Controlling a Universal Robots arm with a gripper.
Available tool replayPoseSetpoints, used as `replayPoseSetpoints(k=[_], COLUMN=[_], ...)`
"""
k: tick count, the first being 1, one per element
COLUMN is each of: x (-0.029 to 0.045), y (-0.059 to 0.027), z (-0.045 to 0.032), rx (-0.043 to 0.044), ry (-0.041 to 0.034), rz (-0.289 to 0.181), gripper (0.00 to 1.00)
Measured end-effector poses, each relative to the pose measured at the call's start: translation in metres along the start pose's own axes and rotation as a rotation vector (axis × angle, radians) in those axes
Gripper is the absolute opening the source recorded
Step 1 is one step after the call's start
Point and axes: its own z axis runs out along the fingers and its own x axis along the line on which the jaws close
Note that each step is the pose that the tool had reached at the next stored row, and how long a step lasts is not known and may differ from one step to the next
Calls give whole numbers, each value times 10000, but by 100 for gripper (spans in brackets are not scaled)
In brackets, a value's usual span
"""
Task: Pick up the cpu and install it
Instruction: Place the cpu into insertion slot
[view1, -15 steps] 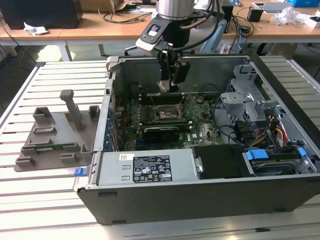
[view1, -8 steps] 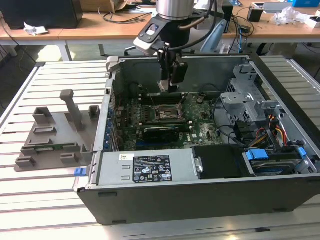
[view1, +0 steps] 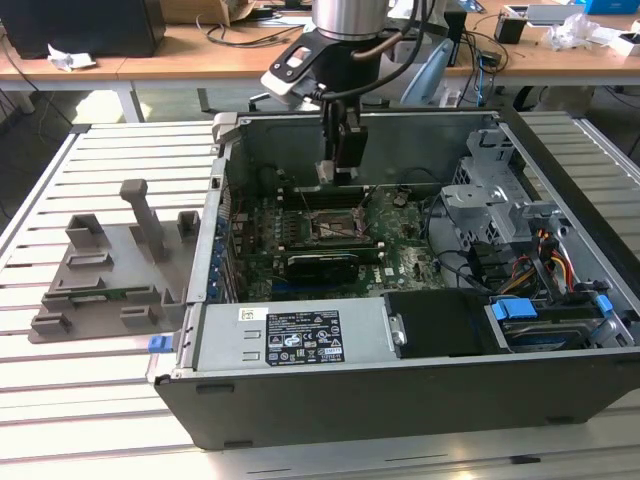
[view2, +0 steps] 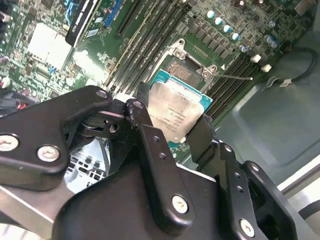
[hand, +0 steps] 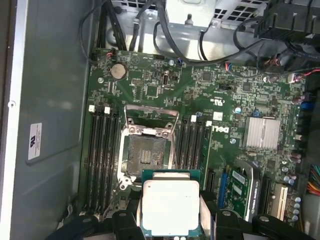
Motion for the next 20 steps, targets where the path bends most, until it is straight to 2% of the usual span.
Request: replayPoseSetpoints(k=[2, 11, 20], x=[0, 1, 2], y=[0, 1, 3], z=[1, 11, 71], rx=[4, 4, 5], ry=[5, 6, 5], rz=[188, 205, 204], gripper=[55, 55, 55])
